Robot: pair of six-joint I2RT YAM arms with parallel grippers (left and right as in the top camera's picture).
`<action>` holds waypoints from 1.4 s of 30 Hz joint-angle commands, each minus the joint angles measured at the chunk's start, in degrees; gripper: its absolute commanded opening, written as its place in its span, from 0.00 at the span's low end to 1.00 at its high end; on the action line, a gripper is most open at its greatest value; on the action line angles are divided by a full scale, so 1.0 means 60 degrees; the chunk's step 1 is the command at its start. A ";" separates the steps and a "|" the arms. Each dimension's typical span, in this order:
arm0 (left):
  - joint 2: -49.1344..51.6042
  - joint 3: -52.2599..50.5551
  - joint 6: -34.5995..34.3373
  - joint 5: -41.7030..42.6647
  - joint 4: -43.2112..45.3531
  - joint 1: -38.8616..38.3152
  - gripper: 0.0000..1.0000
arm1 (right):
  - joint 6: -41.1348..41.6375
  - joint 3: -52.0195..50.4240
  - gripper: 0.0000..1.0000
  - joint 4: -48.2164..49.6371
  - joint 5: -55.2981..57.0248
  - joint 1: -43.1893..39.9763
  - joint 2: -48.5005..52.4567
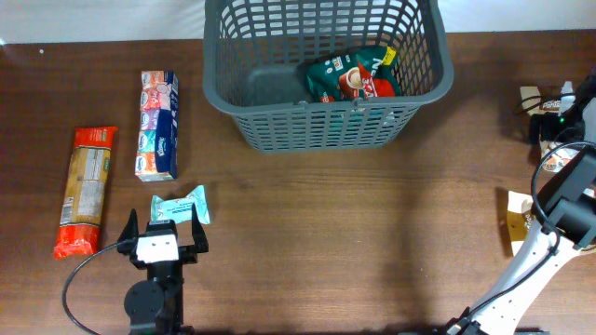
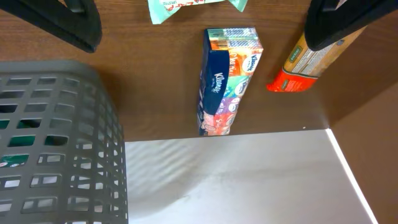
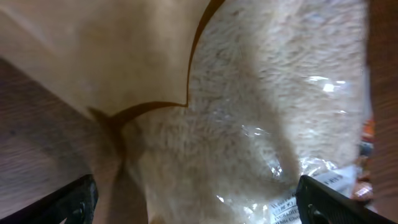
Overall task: Pack container
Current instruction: 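Lower the right gripper and grasp the white rice bag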
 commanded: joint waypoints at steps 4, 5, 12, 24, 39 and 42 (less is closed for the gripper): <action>-0.0055 -0.0036 -0.0084 0.0069 -0.0015 0.0022 0.99 | -0.0007 -0.0044 0.99 -0.0044 -0.0248 0.0022 0.0317; -0.0055 -0.0036 -0.0084 0.0069 -0.0015 0.0022 0.99 | -0.0007 -0.0044 0.99 -0.0044 -0.0248 0.0007 0.0317; -0.0055 -0.0036 -0.0084 0.0069 -0.0015 0.0022 0.99 | 0.0036 -0.0044 0.75 -0.0047 -0.0251 -0.0004 0.0317; -0.0055 -0.0036 -0.0084 0.0069 -0.0015 0.0022 0.99 | 0.0415 -0.0044 0.04 -0.0047 -0.0255 0.0007 0.0321; -0.0055 -0.0036 -0.0084 0.0069 -0.0015 0.0022 0.99 | 0.1614 0.2095 0.04 -0.0882 -0.1056 0.0393 0.0291; -0.0055 -0.0036 -0.0084 0.0069 -0.0015 0.0022 0.99 | 0.1942 0.3774 0.04 -0.1446 -0.1778 0.0492 0.0291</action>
